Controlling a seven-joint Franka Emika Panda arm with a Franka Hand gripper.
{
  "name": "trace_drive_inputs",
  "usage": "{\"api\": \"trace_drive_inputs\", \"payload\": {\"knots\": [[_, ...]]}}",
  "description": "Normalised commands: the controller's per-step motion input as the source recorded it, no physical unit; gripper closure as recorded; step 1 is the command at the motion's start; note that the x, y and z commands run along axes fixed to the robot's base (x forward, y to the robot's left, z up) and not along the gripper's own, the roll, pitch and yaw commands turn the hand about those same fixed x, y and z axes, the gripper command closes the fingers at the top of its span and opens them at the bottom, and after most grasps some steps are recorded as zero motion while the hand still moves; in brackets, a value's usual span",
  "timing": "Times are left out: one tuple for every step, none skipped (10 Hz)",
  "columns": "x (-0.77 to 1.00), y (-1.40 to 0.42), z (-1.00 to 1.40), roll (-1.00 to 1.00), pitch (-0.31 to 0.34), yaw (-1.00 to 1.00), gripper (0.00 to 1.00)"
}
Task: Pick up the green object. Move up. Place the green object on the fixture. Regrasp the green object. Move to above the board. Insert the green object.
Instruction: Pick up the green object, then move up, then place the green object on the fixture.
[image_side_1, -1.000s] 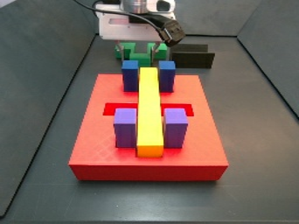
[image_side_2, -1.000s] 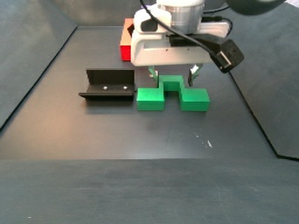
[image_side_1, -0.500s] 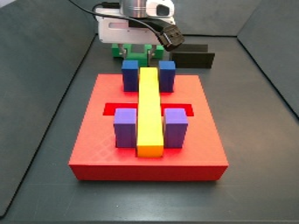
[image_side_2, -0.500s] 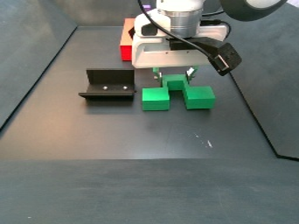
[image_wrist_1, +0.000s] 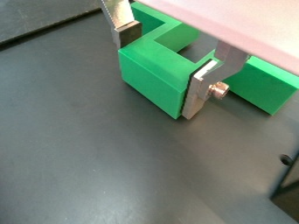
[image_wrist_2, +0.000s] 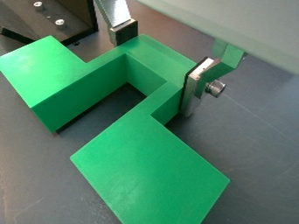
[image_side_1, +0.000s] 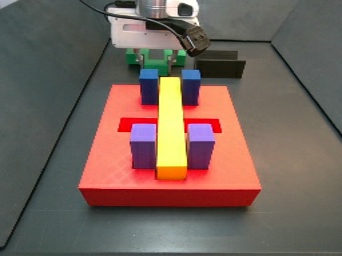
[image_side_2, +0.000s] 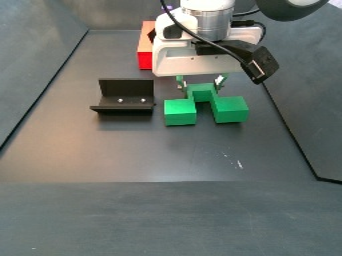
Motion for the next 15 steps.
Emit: {"api": "trace_drive_inputs", "payload": {"knots": [[0.00,0.00,0.00,0.00,0.000,0.00,1.00],[0.00,0.00,0.00,0.00,0.000,0.00,1.00],[0.00,0.00,0.00,0.00,0.000,0.00,1.00],[0.00,0.00,0.00,0.00,0.000,0.00,1.00],[0.00,0.00,0.00,0.00,0.000,0.00,1.00],[0.00,0.00,0.00,0.00,0.000,0.00,1.00],[0.00,0.00,0.00,0.00,0.000,0.00,1.00],[0.00,0.00,0.00,0.00,0.000,0.00,1.00],[0.00,0.00,0.00,0.00,0.000,0.00,1.00],[0.00,0.00,0.00,0.00,0.000,0.00,1.00],[0.00,0.00,0.83,0.00,0.000,0.00,1.00],[0.02,-0.01,0.86,0.00,-0.013,-0.01,1.00],[-0.03,-0.03,0.65,-0.02,0.014,-0.01,1.00],[-0.03,-0.01,0.34,-0.04,-0.006,0.00,1.00],[0.00,0.00,0.00,0.00,0.000,-0.02,1.00]]}}
